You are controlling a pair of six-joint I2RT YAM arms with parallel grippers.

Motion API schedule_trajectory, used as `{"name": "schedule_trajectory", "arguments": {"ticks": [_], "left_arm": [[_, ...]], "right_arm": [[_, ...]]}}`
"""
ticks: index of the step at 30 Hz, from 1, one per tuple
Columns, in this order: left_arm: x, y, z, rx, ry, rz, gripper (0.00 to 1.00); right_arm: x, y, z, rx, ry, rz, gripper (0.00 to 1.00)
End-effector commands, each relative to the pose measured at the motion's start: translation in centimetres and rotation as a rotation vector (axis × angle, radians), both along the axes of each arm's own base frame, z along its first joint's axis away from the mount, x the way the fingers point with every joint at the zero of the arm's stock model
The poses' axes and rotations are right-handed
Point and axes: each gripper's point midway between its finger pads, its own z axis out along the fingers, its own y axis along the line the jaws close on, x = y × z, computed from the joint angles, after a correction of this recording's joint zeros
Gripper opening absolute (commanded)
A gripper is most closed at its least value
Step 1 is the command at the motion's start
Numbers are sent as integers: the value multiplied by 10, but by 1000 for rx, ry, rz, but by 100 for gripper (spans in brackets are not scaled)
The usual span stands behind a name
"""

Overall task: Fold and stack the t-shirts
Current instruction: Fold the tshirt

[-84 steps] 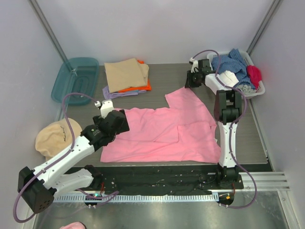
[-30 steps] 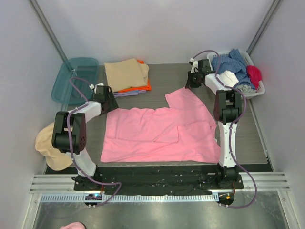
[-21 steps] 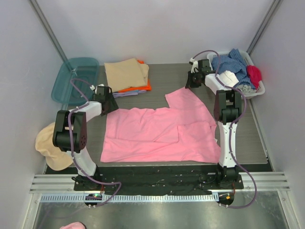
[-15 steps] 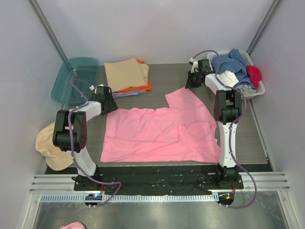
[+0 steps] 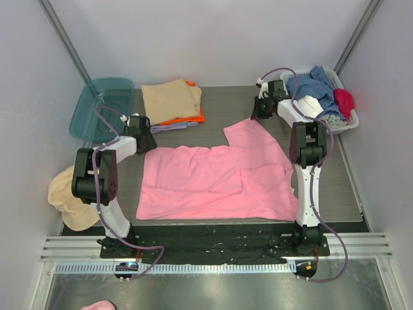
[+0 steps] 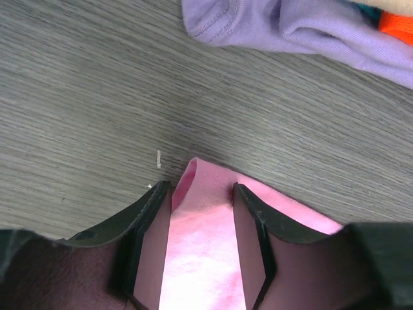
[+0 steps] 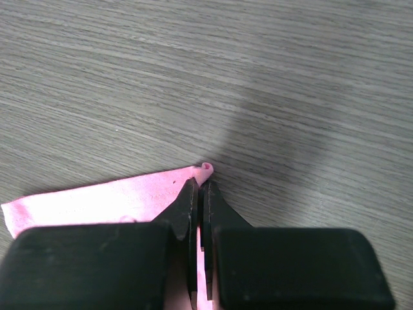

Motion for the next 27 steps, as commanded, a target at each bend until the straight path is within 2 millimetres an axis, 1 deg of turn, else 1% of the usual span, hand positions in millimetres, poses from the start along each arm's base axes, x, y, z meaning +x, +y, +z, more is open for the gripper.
{"name": "schedule_trajectory", "arguments": {"ticks": [1,3,8,12,22,23,25,26,27], "left_arm": [[12,0,13,-17,-45,4,44],[12,0,13,-17,-45,3,39],[12,0,15,-15,-48,3,37],[12,1,16,-10,-50,3,30],[13,4,17,7,-47,9,22],[13,4,17,6,-46,12,19],[13,4,17,6,-46,12,16],[13,4,16,6,-44,12,11],[12,5,17,7,-44,14,10]], "right_arm": [[-19,1,-29,-9,113,3,1],[-18,1,-28,-9,113,2,1],[-18,2,-29,-7,116,5,1],[-18,1,-29,-6,118,4,1],[-19,2,-30,-7,122,7,1],[-18,1,-29,-8,117,5,1],[-18,0,-30,-8,121,-3,1],[-17,0,-28,-10,116,-10,1],[-16,-1,-29,-12,115,-15,1]]}}
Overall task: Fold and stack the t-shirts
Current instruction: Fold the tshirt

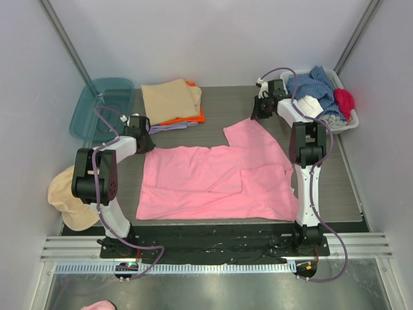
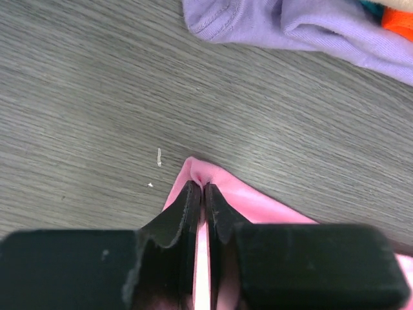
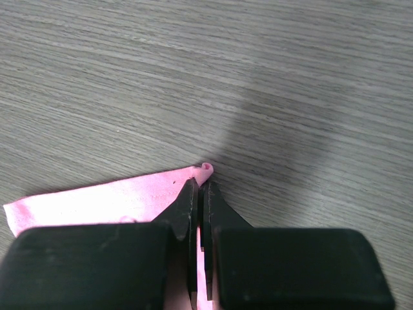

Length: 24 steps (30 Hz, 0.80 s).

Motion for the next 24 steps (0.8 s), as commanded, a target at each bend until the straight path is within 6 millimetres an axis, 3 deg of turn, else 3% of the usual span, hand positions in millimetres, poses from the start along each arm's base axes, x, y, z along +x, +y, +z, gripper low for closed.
{"name": "schedule_trajectory", "arguments": {"ticks": [1,6,15,19,24], "left_arm": [[13,5,17,13,-48,15,9],[13,6,17,12,-47,18,0],[16,4,23,2,-66,11,0],[18,2,35,-9,-92,10,0],[22,-2,49,-28,-128,2,0]], "right_arm": [[-17,-2,-29,-16,103,-22,1],[-11,-5,-20,-20,80,-56,1],[-4,-16,15,-29,18,-114,1],[-4,-21,41,-30,-23,-143,1],[-10,-29,61,-38,-48,-193,1]]}}
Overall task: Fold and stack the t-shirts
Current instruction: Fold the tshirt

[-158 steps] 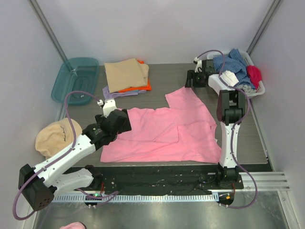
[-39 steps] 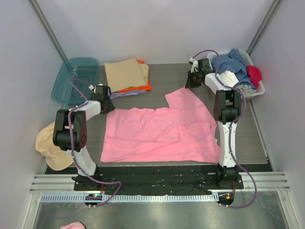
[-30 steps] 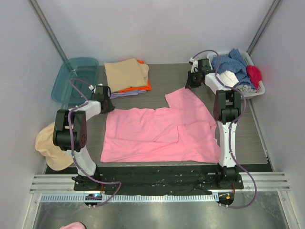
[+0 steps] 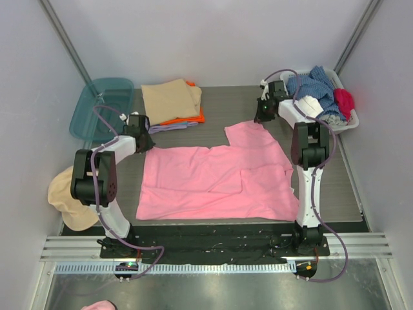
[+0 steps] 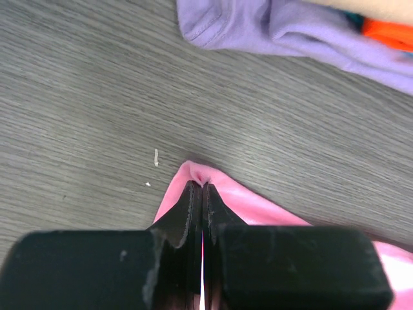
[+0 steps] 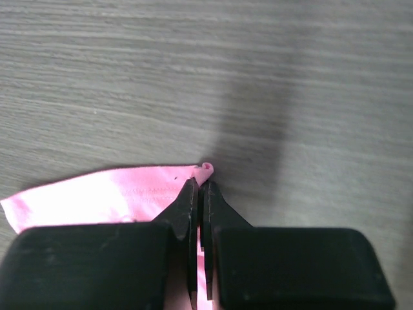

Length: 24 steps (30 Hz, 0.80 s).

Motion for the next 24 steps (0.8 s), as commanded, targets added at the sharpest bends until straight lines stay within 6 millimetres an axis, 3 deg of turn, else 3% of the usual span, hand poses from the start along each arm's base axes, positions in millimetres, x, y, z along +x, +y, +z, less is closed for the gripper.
{"name": "schedule_trajectory", "arguments": {"ticks": [1,6,15,24], "left_arm": [[22,-3,46,-30,-122,-1,0],[29,-4,53,-33,-132,-14,0],[41,-5,58,-19,-136,-29,0],[40,5,51,-7,-118,-9,0]], "right_arm": [[2,-14,61,-18,-99,-72,1],[2,-30,84,-36,-141,-127,1],[19,-39,116,-16,-218,-166,1],[28,-50,134,-19,-263,-208,1]]}}
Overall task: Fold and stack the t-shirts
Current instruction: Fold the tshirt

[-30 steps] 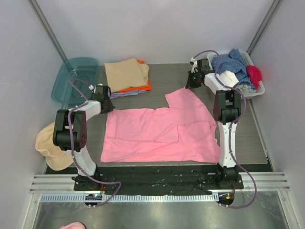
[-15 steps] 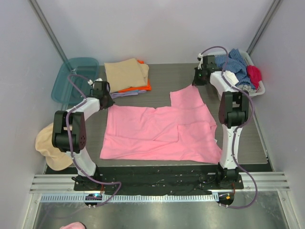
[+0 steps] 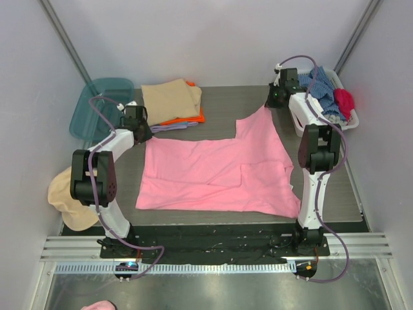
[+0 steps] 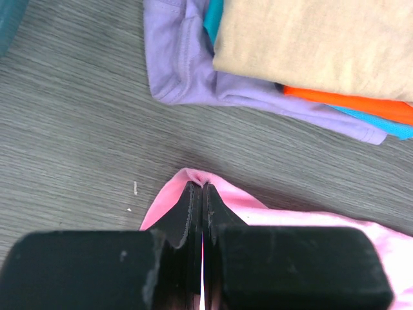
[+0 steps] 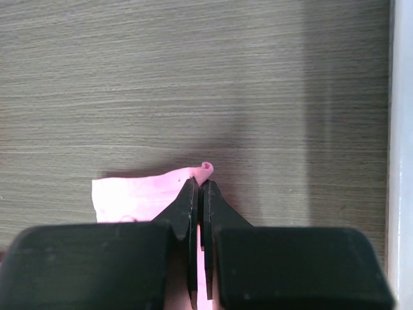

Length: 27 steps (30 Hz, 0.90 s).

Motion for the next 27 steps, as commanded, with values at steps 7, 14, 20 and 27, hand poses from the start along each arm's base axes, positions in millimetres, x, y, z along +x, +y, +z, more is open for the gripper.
{"name": "schedule_trajectory", "arguments": {"ticks": [7,14,20,27], "left_arm": [[6,12,2,11,-9,13,0],[-3,5,4,-43,-21,15,0],[-18,-2,0,-113,-36,46,0],[-35,2,-3,-126,-45,101,0]], "right_arm": [[8,-13,59,4,-133,-51,1],[-29,-11,52,47,-84,-85,1],[-73,-8,58,132,-87,-165,1],[-118,-22,61,140,-79,-297,1]]}}
